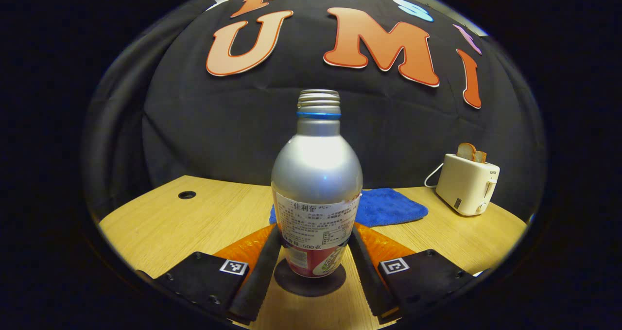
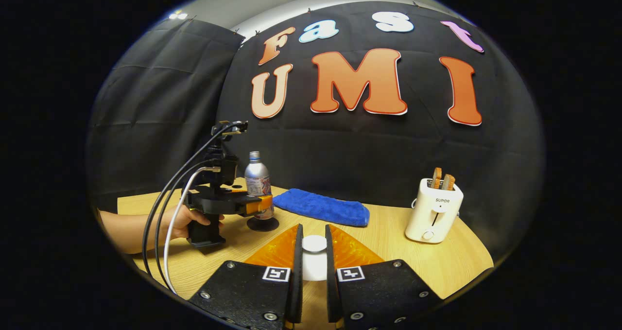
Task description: Open the teacup lid with one hand, grasp the water bottle and pour water into the teacup with the other hand; after pouring, place the water bottle on the coaster and then close the teacup lid.
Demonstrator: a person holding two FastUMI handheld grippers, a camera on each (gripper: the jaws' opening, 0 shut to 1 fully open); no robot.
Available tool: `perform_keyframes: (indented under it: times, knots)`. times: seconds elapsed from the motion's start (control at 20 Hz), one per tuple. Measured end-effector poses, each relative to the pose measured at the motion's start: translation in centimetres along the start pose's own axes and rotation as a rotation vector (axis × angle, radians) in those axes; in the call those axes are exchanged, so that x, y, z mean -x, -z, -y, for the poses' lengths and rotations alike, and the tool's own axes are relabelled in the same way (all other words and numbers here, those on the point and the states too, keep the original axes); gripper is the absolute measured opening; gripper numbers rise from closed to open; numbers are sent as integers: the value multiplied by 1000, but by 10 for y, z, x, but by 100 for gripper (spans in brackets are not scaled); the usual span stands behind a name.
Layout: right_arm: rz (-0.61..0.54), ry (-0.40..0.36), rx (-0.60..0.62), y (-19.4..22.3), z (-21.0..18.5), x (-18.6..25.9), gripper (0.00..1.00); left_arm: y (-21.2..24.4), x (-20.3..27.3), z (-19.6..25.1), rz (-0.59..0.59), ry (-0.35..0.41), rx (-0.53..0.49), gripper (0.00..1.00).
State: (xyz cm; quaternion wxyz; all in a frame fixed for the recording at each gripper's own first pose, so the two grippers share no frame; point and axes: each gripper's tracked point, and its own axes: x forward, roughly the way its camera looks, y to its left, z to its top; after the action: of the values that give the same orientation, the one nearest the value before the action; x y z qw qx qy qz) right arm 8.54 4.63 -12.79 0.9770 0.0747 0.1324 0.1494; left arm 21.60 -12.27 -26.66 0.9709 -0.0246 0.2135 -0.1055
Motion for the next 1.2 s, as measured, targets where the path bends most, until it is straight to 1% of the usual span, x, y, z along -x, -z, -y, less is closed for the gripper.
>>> perform_keyframes:
  times: [0.05,0.25,0.3,0.35,0.4,0.45,0.5,0.55,0.6,0.7,0.75,0.8,0.85,0.9,0.95,1.2]
  knots:
    - [-1,-9,-2,1,-4,0,20,3,-2,-1,-7,2,4,84]
    - [-10,-35,-4,2,-12,-5,21,18,-1,-2,-63,0,8,83]
    - [-14,-41,-3,4,-15,-7,21,18,-6,-2,-57,2,24,80]
    - [-20,-47,-6,5,-18,-9,21,21,-8,-2,-70,5,29,80]
    - [-29,-58,-9,9,-22,-11,20,21,-5,-2,-77,5,21,85]
    - [-36,-65,-10,11,-26,-14,21,22,-6,-2,-87,6,17,83]
    - [-45,-71,-6,15,-30,-16,21,23,-4,-1,-98,12,17,87]
    - [-51,-75,-5,17,-33,-19,21,23,-2,1,-106,19,18,88]
    - [-58,-83,-7,19,-36,-21,20,23,3,1,-114,22,24,85]
    - [-71,-94,-10,25,-43,-26,21,23,13,5,-124,47,29,95]
    - [-74,-96,-8,29,-45,-29,21,23,19,2,-129,52,18,94]
    - [-84,-100,-8,32,-48,-32,21,21,23,-1,-126,54,9,98]
    - [-91,-105,-8,36,-51,-35,21,21,28,-3,-129,56,2,98]
    - [-98,-107,-9,38,-53,-38,21,21,34,-6,-130,56,-2,94]
    - [-107,-109,-9,43,-55,-41,21,18,40,-7,-125,58,0,98]
    - [-143,-107,-19,62,-60,-48,21,1,81,-11,-62,77,28,98]
